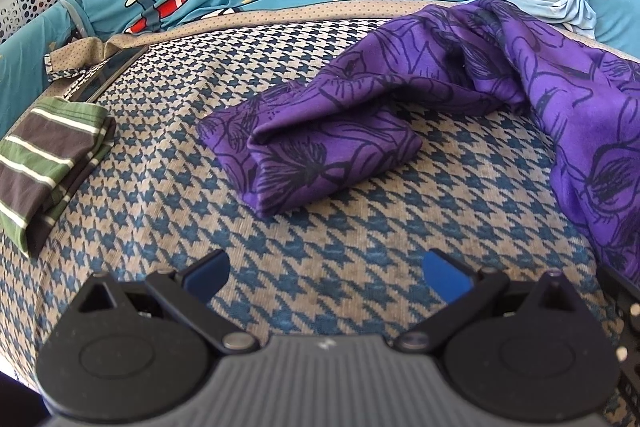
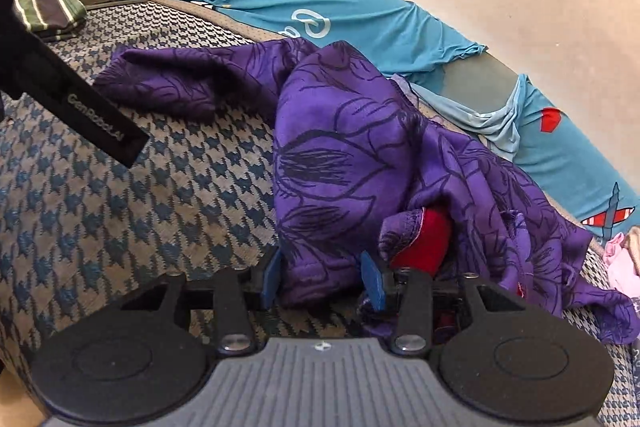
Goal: Fold clothes
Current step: 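Pull the right gripper back from the spread purple garment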
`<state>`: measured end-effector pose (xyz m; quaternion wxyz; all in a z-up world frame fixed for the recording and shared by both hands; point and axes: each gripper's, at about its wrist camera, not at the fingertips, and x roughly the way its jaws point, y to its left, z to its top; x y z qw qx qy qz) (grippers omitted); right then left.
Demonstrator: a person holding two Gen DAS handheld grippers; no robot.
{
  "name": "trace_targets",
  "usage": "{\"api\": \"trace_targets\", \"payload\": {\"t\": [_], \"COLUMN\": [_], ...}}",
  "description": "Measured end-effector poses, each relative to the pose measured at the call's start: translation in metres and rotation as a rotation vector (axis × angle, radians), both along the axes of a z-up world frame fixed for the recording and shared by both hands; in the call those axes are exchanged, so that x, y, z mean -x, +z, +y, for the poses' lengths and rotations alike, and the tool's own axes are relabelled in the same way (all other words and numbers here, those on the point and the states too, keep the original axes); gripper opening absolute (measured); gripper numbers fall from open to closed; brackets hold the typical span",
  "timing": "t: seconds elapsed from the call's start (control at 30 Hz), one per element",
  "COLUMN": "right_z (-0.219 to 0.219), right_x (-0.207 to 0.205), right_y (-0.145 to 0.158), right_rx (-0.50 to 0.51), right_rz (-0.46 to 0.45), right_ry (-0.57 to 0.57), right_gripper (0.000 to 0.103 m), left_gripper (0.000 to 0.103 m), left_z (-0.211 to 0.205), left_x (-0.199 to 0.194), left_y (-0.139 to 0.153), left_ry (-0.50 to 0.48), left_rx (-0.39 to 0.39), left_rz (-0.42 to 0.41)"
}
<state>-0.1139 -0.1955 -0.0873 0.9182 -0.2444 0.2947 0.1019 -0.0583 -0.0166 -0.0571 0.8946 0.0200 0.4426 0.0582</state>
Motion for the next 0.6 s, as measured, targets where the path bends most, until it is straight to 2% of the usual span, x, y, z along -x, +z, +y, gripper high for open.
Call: {"api": "trace_targets", "payload": {"t": [0.03,0.07,0.13,0.17,0.27,0.37,0.47,0.53,0.6], "right_z": [-0.002,-0.003,-0.008,-0.01,-0.011,-0.007,0.001,0.009,0.021], "right_x": [-0.001,-0.003,-0.005,-0.004,0.006,0.024,0.04,0.051,0.063], "right_y": [0.0,0.0,0.005,0.008,0.026,0.045,0.054,0.054,0.052], "right_rx": [-0.021,-0.046,-0.119,-0.155,-0.28,-0.407,-0.529,-0.572,-0.57], "right_rz": [0.009,0.019,0.039,0.042,0.042,0.059,0.128,0.168,0.197], "right_ry": [-0.002,-0.006,-0.02,-0.017,0.058,0.189,0.32,0.395,0.463], "right_gripper": [0.03,0.014,0.012,0.007,0.007,0.007,0.007,0.007,0.007], "left_gripper": [0.103,0.103,0.103,0.103,0.103,0.103,0.103,0.103,0.103], "left_z": [0.0,0.001,0.003,0.004,0.009,0.014,0.022,0.029,0.036], "left_x": [0.0,0.0,0.0,0.0,0.002,0.004,0.007,0.009,0.012], "left_y": [0.0,0.0,0.0,0.002,0.007,0.014,0.024,0.032,0.04], "left_ry": [0.001,0.003,0.01,0.016,0.037,0.06,0.1,0.132,0.165], "left_rx": [0.0,0.0,-0.002,-0.007,-0.029,-0.051,-0.077,-0.089,-0.099], "left_rz": [0.0,0.0,0.0,-0.008,-0.038,-0.073,-0.123,-0.157,-0.191]}}
